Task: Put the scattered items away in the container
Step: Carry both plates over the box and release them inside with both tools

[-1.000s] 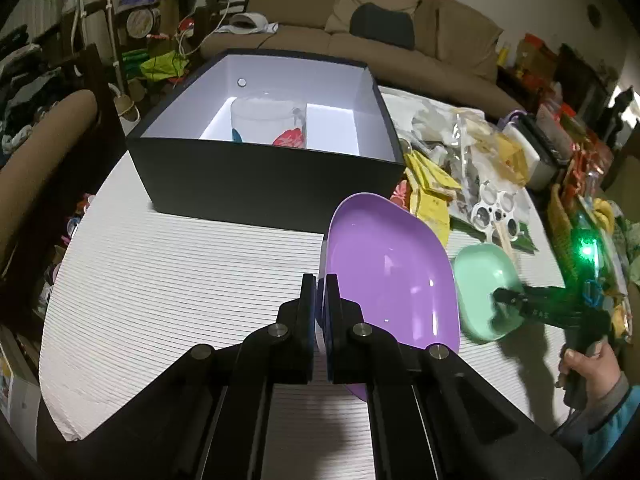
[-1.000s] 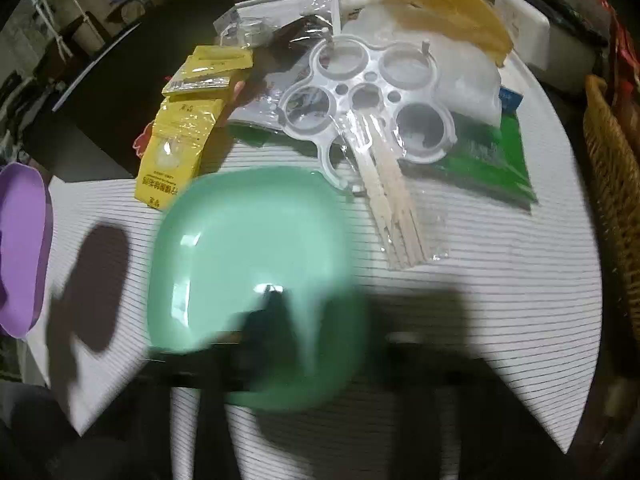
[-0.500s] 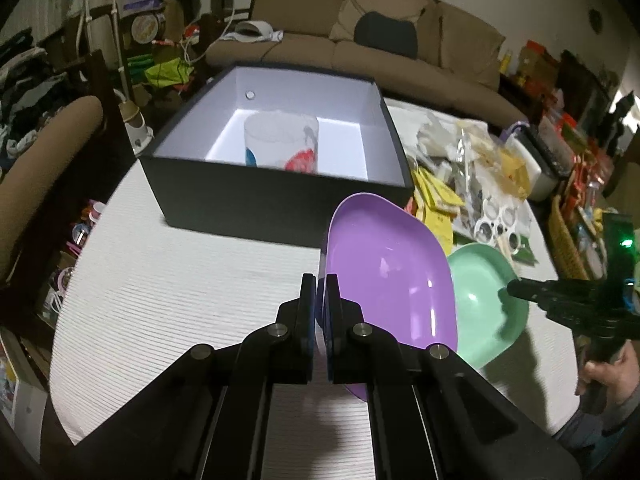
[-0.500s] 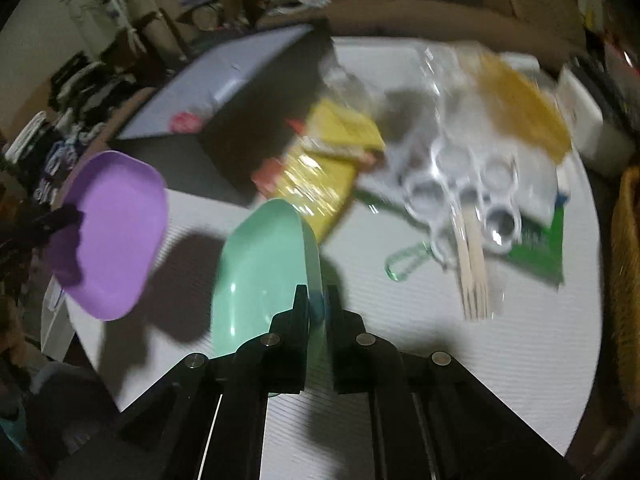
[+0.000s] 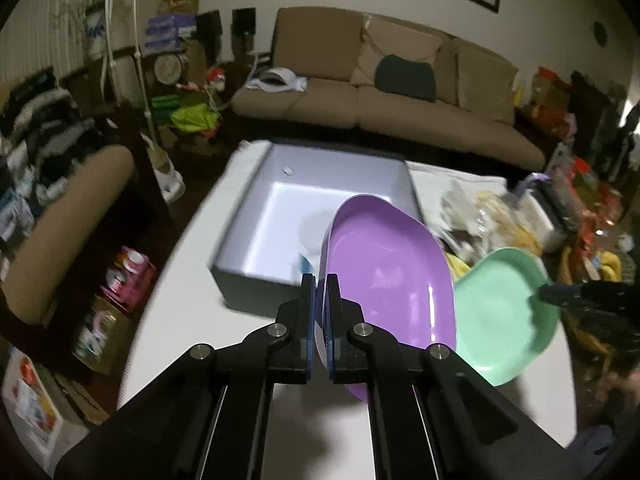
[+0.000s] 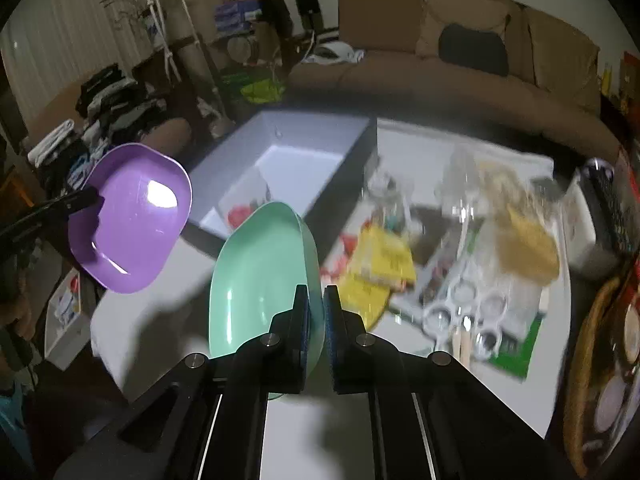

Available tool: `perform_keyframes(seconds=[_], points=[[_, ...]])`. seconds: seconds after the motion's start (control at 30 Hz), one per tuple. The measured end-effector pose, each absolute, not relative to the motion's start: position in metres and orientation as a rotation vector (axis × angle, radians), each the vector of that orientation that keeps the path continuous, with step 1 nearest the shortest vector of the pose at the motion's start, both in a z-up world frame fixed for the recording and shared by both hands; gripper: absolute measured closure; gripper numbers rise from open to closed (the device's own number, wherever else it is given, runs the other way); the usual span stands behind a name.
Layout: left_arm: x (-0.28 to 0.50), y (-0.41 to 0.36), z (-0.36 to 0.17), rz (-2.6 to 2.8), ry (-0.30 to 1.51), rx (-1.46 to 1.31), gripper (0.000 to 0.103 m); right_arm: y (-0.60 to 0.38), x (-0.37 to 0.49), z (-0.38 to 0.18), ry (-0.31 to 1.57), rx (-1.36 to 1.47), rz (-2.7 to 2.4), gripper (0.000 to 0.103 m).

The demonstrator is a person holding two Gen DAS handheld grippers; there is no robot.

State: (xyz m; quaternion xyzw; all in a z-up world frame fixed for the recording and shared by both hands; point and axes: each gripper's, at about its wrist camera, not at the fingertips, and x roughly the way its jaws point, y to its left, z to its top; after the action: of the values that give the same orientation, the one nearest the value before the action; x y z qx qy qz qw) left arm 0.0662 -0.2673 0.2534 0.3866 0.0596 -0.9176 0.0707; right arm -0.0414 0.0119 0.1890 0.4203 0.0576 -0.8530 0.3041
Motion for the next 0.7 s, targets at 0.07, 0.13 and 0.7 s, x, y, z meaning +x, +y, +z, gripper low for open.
perform_keyframes(seconds=[0.07,0.13,0.7], points=[[0.049,-0.281,0.26,-2.739,0.162,1.159,0.099,0.001,-0.057,0.199,0.148,1.102,-2.274,0.096],[0.027,-0.293,0.267,-2.72,0.151,1.153,0.099,-0.01,-0.075,0.206,0.129,1.101,-2.287,0.096],[-0.199,-0.331,0.186,-2.559,-0.134,1.263,0.099,-0.135,-0.268,0.16,0.103,1.223,-2.422,0.096]])
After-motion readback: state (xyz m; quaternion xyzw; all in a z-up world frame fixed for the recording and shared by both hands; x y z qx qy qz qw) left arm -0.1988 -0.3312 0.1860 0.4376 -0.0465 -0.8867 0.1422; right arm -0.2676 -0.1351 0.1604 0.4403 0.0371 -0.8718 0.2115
